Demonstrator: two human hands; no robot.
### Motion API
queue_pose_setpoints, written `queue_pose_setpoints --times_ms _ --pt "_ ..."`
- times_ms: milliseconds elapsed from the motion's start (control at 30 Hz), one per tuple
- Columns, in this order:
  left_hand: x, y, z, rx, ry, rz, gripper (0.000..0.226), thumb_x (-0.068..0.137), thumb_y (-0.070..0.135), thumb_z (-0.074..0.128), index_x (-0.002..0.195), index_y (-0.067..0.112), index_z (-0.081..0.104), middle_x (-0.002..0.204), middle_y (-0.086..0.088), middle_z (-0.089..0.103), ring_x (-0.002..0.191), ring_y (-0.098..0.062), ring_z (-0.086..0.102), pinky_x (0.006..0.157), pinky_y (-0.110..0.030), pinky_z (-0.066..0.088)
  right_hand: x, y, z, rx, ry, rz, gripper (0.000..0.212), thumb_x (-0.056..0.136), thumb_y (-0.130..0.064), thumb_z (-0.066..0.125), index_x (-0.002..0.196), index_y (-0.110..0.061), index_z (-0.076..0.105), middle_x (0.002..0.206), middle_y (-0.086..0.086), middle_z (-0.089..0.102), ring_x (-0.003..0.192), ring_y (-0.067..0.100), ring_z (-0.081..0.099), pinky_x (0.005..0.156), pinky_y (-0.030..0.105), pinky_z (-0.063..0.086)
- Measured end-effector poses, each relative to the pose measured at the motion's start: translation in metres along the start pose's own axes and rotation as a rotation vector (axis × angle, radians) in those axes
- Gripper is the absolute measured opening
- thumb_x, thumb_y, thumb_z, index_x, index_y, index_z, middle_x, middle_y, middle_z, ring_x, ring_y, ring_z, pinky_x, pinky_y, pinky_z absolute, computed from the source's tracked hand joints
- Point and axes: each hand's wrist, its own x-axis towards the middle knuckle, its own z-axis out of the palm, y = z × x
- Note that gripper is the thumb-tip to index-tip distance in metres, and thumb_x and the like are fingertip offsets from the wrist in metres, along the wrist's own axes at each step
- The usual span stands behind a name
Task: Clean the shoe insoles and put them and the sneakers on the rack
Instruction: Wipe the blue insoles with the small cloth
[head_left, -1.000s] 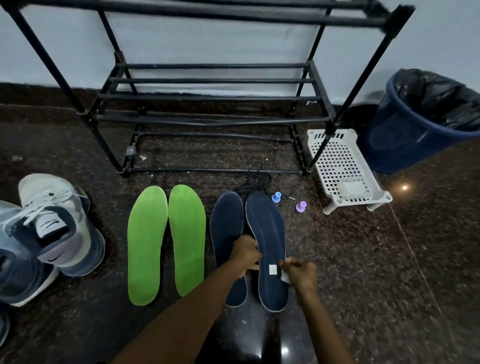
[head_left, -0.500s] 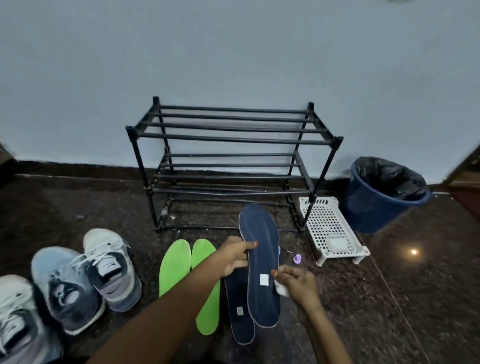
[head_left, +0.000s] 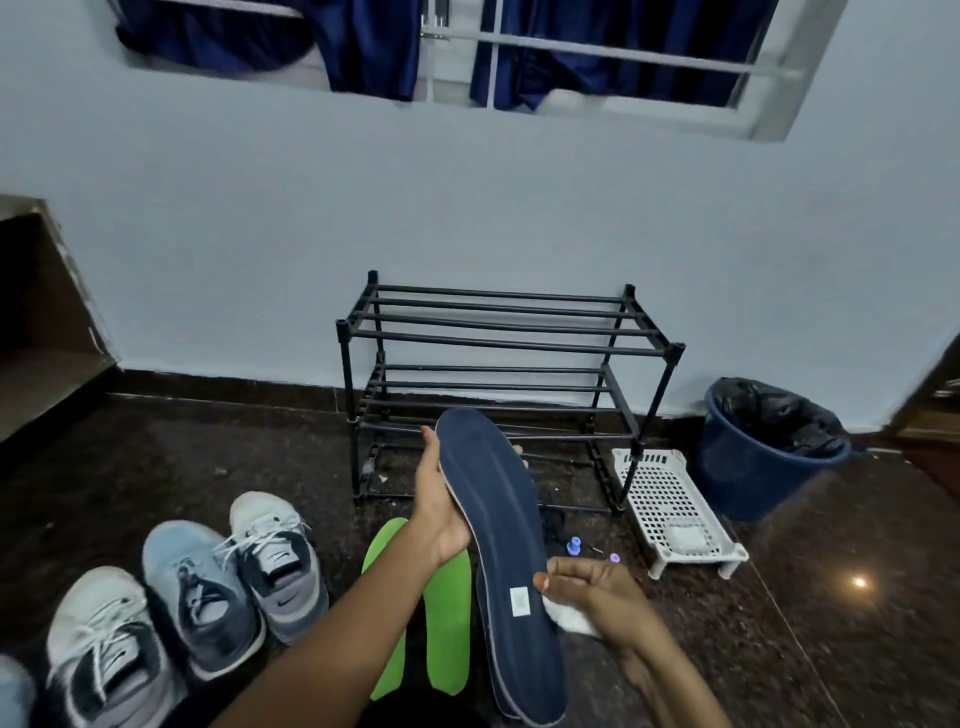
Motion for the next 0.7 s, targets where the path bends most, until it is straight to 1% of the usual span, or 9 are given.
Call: queue_pose_setpoints --times_ms 100,167,267,367,433,500,567,633,700 --pt "-0.006 -0.001 -0.002 -0.072 -0.073 0.009 0.085 0.084 0.073 0.032 0.119 0.001 0.061 0.123 -0.025 0.058 0.105 -0.039 0.060 0.099 -0.060 0.038 -0.006 -0.002 0.003 -0.008 -0.038 0.023 0.022 0.075 0.007 0.064 0.058 -0.006 0.064 0.055 0.006 0.061 0.046 0.010 0.057 0.046 0.017 0.048" --pt "-0.008 -0.002 0.002 -0.125 -0.113 -0.001 0.080 0.083 0.072 0.035 0.110 0.004 0.066 0.113 -0.020 0.064 0.103 -0.036 0.064 0.094 -0.065 0.039 -0.007 -0.003 0.003 -0.006 -0.049 0.051 0.023 0.074 0.007 0.064 0.055 -0.006 0.065 0.057 0.009 0.063 0.048 0.012 0.059 0.047 0.019 0.049" --pt "-0.010 -0.006 0.008 -0.176 -0.100 0.002 0.074 0.083 0.070 0.038 0.112 0.007 0.062 0.105 -0.015 0.065 0.104 -0.033 0.063 0.086 -0.060 0.047 -0.011 -0.011 0.001 -0.097 0.012 0.018 0.009 0.068 0.004 0.070 0.064 -0.003 0.067 0.059 0.008 0.066 0.049 0.010 0.060 0.050 0.019 0.050" --pt "-0.009 -0.008 0.012 -0.184 -0.068 0.001 0.072 0.083 0.070 0.040 0.109 0.007 0.064 0.101 -0.014 0.067 0.103 -0.034 0.063 0.093 -0.059 0.043 -0.008 -0.024 -0.008 -0.316 0.222 -0.187 0.013 0.070 0.002 0.073 0.068 -0.010 0.067 0.062 0.005 0.066 0.048 0.003 0.057 0.049 0.013 0.046" --pt "-0.010 -0.011 0.017 -0.158 -0.050 -0.002 0.075 0.083 0.071 0.040 0.111 0.006 0.064 0.101 -0.014 0.068 0.099 -0.033 0.064 0.093 -0.055 0.045 -0.004 -0.035 -0.009 -0.372 0.340 -0.306 0.015 0.068 -0.003 0.076 0.073 -0.014 0.067 0.073 0.005 0.067 0.059 0.008 0.059 0.053 0.012 0.045" --pt "-0.012 -0.014 0.021 -0.117 -0.032 -0.002 0.078 0.083 0.071 0.039 0.115 0.004 0.062 0.100 -0.014 0.068 0.093 -0.031 0.066 0.086 -0.048 0.050 0.000 -0.044 -0.001 -0.427 0.365 -0.407 0.021 0.070 -0.002 0.075 0.082 -0.016 0.066 0.082 0.002 0.067 0.073 0.013 0.061 0.056 0.007 0.044" --pt "-0.013 -0.018 0.024 -0.081 -0.033 -0.026 0.082 0.082 0.072 0.037 0.114 0.001 0.062 0.097 -0.017 0.068 0.083 -0.030 0.068 0.077 -0.041 0.052 0.005 -0.051 0.011 -0.476 0.331 -0.503 0.032 0.072 0.003 0.071 0.089 -0.023 0.064 0.087 -0.004 0.067 0.083 0.012 0.061 0.065 0.007 0.044" --pt "-0.014 -0.020 0.026 -0.058 -0.054 -0.052 0.086 0.080 0.075 0.034 0.109 -0.001 0.063 0.093 -0.018 0.067 0.077 -0.030 0.066 0.073 -0.037 0.051 0.008 -0.056 0.025 -0.514 0.338 -0.573 0.039 0.072 0.004 0.071 0.092 -0.029 0.062 0.087 -0.009 0.064 0.084 0.006 0.060 0.074 0.011 0.044" --pt "-0.013 -0.022 0.025 -0.049 -0.069 -0.055 0.085 0.080 0.075 0.033 0.102 0.000 0.067 0.091 -0.017 0.066 0.077 -0.029 0.065 0.073 -0.036 0.050 0.011 -0.058 0.038 -0.535 0.374 -0.622 0.031 0.073 0.000 0.072 0.094 -0.021 0.065 0.087 -0.009 0.063 0.081 -0.001 0.058 0.072 0.006 0.043"
